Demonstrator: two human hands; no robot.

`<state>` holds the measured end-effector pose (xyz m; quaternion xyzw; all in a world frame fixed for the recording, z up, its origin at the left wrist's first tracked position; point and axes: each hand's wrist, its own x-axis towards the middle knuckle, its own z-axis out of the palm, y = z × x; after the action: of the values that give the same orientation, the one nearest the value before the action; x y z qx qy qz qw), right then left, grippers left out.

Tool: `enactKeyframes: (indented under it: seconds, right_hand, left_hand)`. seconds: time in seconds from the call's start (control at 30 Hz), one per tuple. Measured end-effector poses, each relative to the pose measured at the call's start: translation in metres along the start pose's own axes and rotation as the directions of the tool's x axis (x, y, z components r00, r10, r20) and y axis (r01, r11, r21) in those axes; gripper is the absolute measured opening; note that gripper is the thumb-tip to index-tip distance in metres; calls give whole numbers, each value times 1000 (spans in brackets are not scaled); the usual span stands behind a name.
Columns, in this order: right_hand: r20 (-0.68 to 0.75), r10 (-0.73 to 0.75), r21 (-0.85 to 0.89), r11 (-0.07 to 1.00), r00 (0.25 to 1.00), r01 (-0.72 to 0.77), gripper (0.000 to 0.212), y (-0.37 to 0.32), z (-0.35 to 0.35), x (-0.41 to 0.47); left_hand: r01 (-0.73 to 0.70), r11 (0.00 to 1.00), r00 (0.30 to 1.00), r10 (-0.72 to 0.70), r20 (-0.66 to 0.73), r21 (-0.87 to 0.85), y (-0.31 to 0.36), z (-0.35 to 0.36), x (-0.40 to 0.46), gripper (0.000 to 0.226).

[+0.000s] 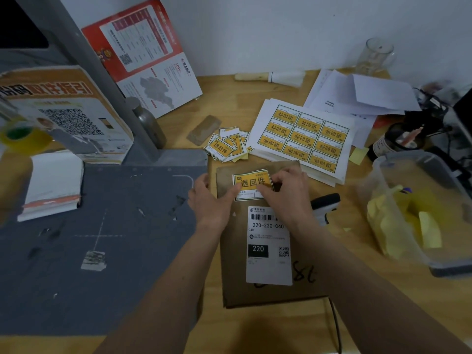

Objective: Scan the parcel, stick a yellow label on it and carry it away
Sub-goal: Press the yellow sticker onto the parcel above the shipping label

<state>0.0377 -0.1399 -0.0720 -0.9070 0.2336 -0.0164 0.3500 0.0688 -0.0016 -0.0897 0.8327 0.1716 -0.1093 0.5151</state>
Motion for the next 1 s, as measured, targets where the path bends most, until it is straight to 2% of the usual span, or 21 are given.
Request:
enactKeyframes:
  seconds: [0.03, 0.1, 0.13, 0.2, 0.23, 0.27, 0.33, 0.4, 0.47, 0.6, 0.77, 0.83, 0.93, 1.0]
  right_hand:
    - [-22, 26, 59, 998, 999, -25, 25, -1, 1, -3]
    - [-68, 100, 239, 968, 993, -81, 50, -6, -2, -10]
    - [-113, 74, 229, 972, 991, -47, 57, -7, -3, -14]
    - [-171, -189, -32, 982, 967, 187, 47, -11, -5, -28]
    - [-138, -350, -163, 931, 927, 327, 39, -14, -3, -35]
    - [-73, -470, -250, 862, 880, 440, 34, -15, 2, -43]
    - [96, -573, -359, 743, 814, 565, 39, -10, 14, -54]
    - [228, -564, -441, 667, 794, 601, 42, 1, 24, -60]
    - [267, -527, -517, 628, 807, 582, 40, 10, 22, -65]
    - [324, -397, -557, 653, 859, 513, 51, 16, 4, -66]
    - [278, -364, -605, 653, 889, 456, 53, 8, -16, -61]
    - [264, -388, -590, 659, 883, 466, 62, -6, -16, -62]
    - [428, -377, -480, 675, 821, 560, 87, -17, -8, -65]
    - [492, -314, -436, 718, 812, 542, 90, -16, -5, -61]
  left_hand:
    - [7, 1000, 1000, -7, 2, -9, -2, -1, -2, 80]
    - [19, 1000, 1000, -19, 2, -22, -3, -1, -3, 79]
    - [23, 999, 1000, -23, 0, -23, -3, -1, -4, 79]
    - [31, 999, 999, -31, -5, -23, -4, 1, -3, 78]
    - [39, 999, 999, -39, -6, -27, -5, 2, -2, 77]
    - [45, 998, 999, -45, -7, -32, -6, 3, -2, 75]
    - [52, 998, 999, -52, -9, -31, -8, 5, -2, 73]
    - [52, 999, 999, -52, -16, -18, -9, 5, -3, 74]
    - [52, 999, 998, -52, -22, 4, -9, 5, -3, 74]
    - [60, 998, 998, -60, -16, 21, -11, 6, -5, 76]
    - [51, 997, 998, -50, -23, 53, -12, 5, -6, 77]
    - [37, 997, 999, -35, -28, 68, -13, 5, -7, 76]
    - [24, 997, 999, -22, -26, 72, -15, 6, -6, 73]
    - [18, 996, 1000, -16, -23, 83, -16, 5, -6, 73]
